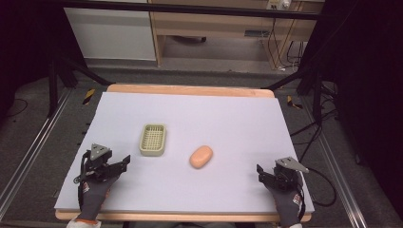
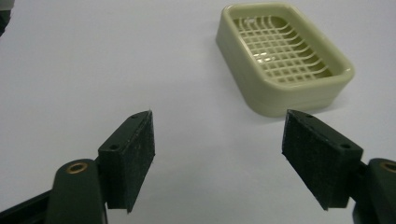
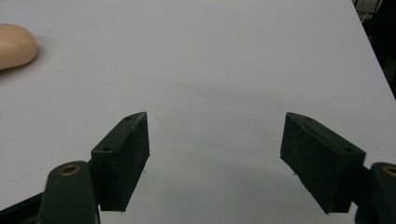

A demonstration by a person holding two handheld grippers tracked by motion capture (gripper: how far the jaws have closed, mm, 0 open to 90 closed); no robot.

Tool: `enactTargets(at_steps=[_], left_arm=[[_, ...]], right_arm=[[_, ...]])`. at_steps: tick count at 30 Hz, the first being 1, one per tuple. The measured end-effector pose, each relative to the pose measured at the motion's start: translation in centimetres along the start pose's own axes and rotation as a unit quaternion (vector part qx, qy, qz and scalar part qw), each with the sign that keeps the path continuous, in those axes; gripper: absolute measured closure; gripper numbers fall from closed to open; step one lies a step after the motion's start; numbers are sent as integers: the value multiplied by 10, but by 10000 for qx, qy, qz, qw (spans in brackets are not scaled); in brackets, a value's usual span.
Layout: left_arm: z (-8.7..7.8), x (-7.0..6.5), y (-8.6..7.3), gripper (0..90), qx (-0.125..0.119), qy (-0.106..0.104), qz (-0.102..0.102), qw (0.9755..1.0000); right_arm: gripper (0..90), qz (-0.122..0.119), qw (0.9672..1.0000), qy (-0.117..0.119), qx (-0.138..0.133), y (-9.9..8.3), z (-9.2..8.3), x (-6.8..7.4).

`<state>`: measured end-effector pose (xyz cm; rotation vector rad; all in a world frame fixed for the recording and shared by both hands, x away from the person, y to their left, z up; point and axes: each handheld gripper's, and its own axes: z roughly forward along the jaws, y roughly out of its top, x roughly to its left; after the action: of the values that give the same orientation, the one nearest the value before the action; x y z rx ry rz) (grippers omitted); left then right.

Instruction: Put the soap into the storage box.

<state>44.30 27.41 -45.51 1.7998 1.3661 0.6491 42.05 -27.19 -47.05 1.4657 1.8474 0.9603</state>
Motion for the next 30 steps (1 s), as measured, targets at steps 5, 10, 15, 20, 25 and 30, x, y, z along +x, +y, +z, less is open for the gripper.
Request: enactTargets(at_steps=[5, 10, 15, 20, 25, 30], left_arm=[[-2, -12, 4, 247, -28, -183, 119, 9998], [-3, -20, 6, 246, -44, -282, 216, 9994], [-5, -25, 8, 245, -94, -333, 285, 9990], [-6, -33, 10, 242, -106, -401, 393, 9984], [-7, -37, 12, 239, -108, -448, 417, 9981], [-5, -44, 15, 235, -82, -498, 505, 9974]], right_arm=[[253, -55, 10000, -31, 8, 0, -1, 3], [268, -53, 10000, -4, -84, 0, -4, 5], [267, -53, 9999, 121, -28, -1, -3, 6], [266, -135, 9998, 133, -38, 0, -4, 9], [267, -120, 9999, 110, -38, -1, -3, 9], [263, -133, 9998, 113, -26, -1, -3, 9]])
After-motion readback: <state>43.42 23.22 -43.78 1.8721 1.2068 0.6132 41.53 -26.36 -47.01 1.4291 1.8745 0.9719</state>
